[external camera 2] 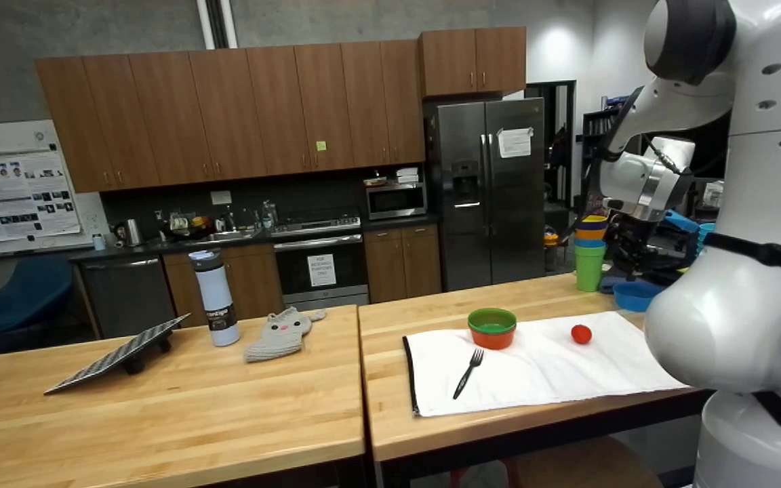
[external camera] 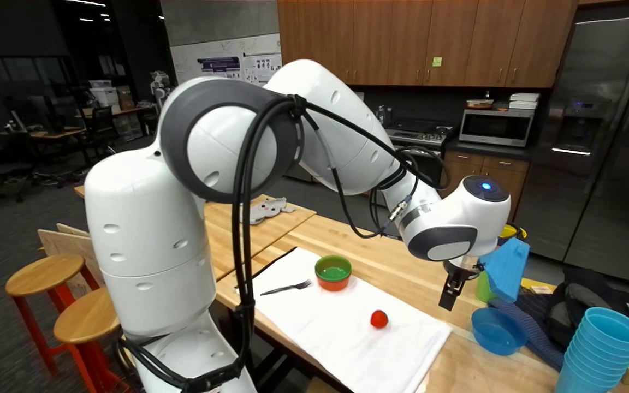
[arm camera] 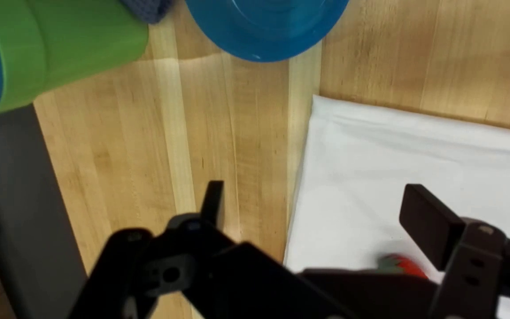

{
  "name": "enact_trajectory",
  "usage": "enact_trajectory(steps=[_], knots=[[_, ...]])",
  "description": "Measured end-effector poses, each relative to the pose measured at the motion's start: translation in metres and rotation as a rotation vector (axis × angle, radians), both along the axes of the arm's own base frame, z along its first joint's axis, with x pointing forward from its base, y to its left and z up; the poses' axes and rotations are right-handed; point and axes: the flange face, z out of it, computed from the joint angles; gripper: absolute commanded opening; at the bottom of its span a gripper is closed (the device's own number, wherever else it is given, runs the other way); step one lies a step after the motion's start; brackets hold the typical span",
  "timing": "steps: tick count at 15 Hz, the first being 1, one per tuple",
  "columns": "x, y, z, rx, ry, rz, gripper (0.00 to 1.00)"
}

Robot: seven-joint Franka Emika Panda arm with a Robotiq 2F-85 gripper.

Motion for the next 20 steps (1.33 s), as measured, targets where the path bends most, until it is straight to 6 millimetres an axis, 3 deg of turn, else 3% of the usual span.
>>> enact_trajectory(steps=[17,18,19,20], knots=[[-0.005,-0.075,-0.069,0.129,0.048,-0.438,1.00],[-0.004,-0.077,-0.073,0.139,0.054,-0.453,0.98],[-0.003,-0.078,-0.075,0.147,0.058,-0.462,0.74],[0.000,-0.078,-0.077,0.153,0.059,-0.467,0.73]])
